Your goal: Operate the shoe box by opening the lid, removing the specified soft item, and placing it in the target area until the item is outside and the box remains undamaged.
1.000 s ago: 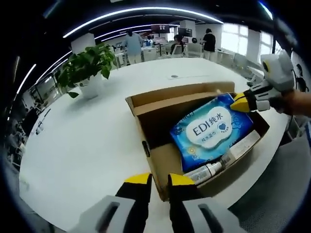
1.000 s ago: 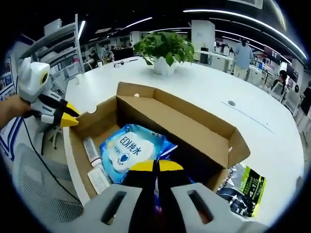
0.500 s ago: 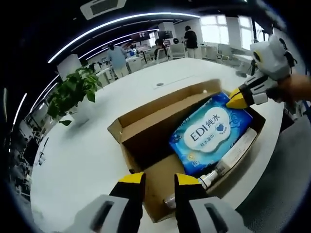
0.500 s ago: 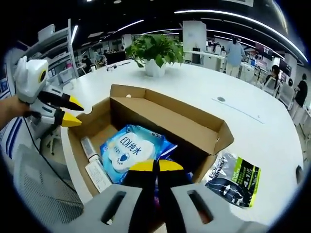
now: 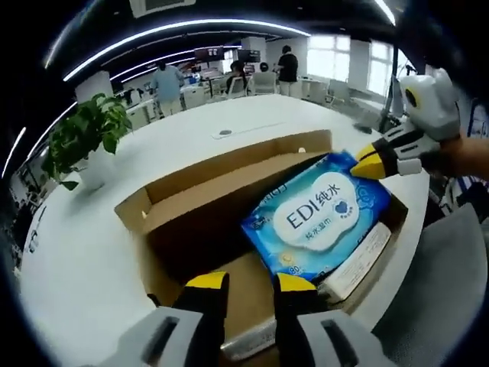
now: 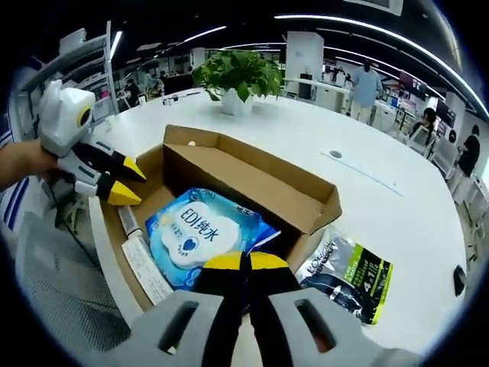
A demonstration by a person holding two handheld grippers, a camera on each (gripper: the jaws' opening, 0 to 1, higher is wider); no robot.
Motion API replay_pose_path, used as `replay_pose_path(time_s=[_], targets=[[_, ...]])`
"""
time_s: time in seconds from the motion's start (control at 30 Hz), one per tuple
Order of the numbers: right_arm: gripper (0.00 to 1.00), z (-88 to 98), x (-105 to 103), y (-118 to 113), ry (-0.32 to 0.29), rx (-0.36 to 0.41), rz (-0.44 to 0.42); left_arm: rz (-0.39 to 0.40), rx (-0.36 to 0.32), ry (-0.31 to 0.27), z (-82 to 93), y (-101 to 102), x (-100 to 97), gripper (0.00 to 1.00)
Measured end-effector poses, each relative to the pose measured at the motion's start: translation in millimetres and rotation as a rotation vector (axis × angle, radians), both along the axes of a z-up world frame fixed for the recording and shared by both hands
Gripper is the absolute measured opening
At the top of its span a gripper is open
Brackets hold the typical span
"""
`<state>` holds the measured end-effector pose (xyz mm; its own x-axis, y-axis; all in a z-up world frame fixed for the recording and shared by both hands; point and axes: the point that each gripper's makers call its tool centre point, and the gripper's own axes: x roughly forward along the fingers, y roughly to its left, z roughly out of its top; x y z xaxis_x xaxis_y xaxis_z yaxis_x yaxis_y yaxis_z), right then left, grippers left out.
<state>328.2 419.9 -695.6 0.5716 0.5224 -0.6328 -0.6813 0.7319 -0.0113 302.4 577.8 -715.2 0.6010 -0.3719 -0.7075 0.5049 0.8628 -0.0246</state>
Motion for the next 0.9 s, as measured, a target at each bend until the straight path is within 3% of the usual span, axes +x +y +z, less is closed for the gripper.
replay_pose_path(time_s=[0.1, 0.27, 0.3, 0.47, 0.57, 0.9], targets=[[0.0, 0.3, -0.3, -0.9, -0.011, -0.02, 0.011, 0.014, -0.071, 0.052, -7.5, -10.1, 2.0, 0.23], [0.0, 1.1, -0.5, -1.5, -0.03, -0.051, 0.026, 0.031, -0.09, 0.091, -20.7, -11.8, 6.1, 0.2], [0.0, 1.3, -0.7, -1.7, -0.032, -0.054, 0.028, 0.055, -0.125, 0.126, -25.7, -14.3, 4.5, 0.2], [0.0, 1.3, -1.7, -3.0, -0.034, -0.056, 0.028, 0.094, -0.209, 0.194, -35.3, -21.5, 1.5, 0.19], [0.0, 2.3, -3.3, -2.6, -0.046, -0.07, 0.037, 0.115, -0.26, 0.228, -37.9, -26.3, 0.3, 0.13], [0.0, 3.3, -3.7, -1.6, -0.041, -0.055, 0.02, 0.174, -0.279, 0.259, -40.4, -26.6, 2.0, 0.01]])
